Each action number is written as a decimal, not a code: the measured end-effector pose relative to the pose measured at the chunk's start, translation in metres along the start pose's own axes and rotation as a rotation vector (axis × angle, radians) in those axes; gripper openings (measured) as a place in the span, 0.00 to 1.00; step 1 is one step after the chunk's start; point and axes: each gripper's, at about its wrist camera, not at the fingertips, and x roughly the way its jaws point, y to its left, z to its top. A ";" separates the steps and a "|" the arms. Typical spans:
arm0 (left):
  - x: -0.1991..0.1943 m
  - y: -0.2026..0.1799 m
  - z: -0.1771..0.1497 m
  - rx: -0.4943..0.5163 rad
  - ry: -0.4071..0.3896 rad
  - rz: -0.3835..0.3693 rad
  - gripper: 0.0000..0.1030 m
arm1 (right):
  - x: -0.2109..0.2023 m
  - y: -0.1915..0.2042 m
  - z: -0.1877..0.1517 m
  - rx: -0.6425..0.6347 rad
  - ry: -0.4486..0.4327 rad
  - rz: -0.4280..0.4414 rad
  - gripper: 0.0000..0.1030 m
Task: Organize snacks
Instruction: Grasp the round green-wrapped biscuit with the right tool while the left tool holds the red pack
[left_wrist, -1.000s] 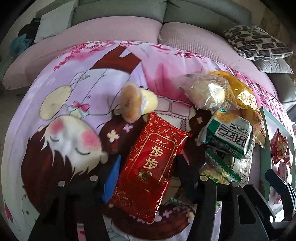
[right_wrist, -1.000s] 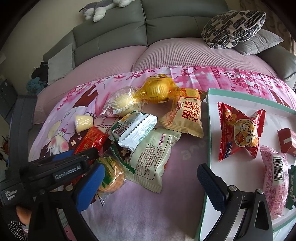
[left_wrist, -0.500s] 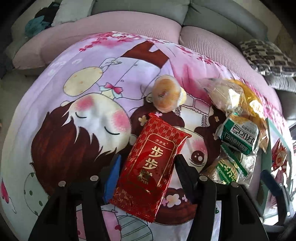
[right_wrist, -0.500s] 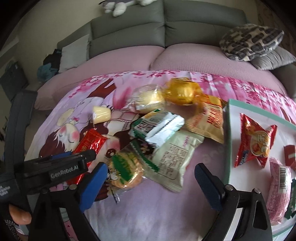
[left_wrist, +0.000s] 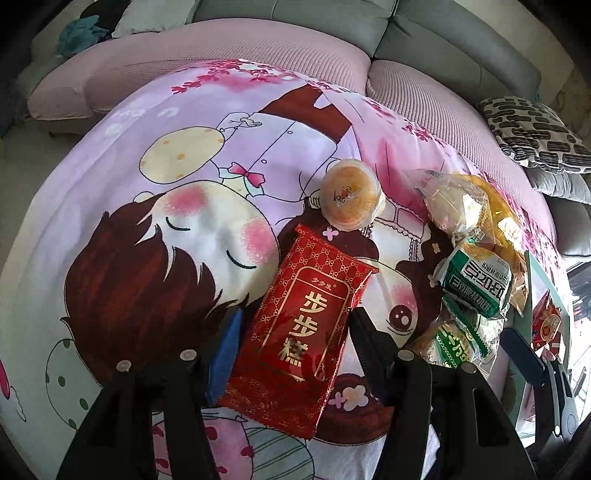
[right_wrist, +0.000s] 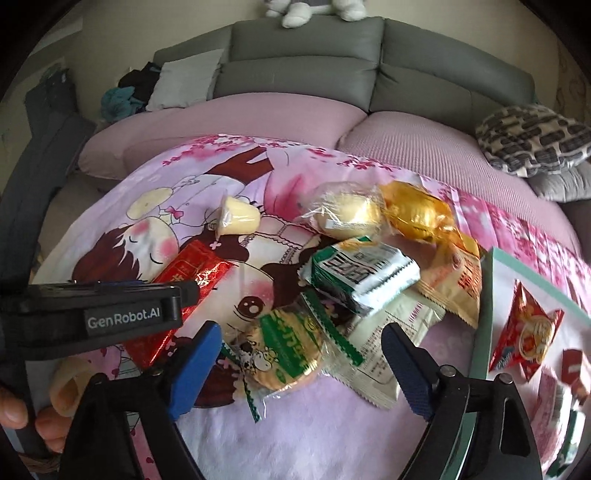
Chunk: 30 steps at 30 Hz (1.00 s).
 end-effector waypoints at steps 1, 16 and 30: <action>0.000 0.000 0.000 -0.001 0.000 -0.001 0.59 | 0.002 0.001 0.000 -0.007 -0.001 0.013 0.87; 0.000 -0.001 0.000 -0.003 0.008 0.006 0.59 | 0.011 -0.001 -0.009 0.020 0.063 0.081 0.81; 0.007 -0.013 -0.001 0.063 0.017 0.060 0.67 | 0.016 -0.001 -0.012 0.032 0.091 0.078 0.69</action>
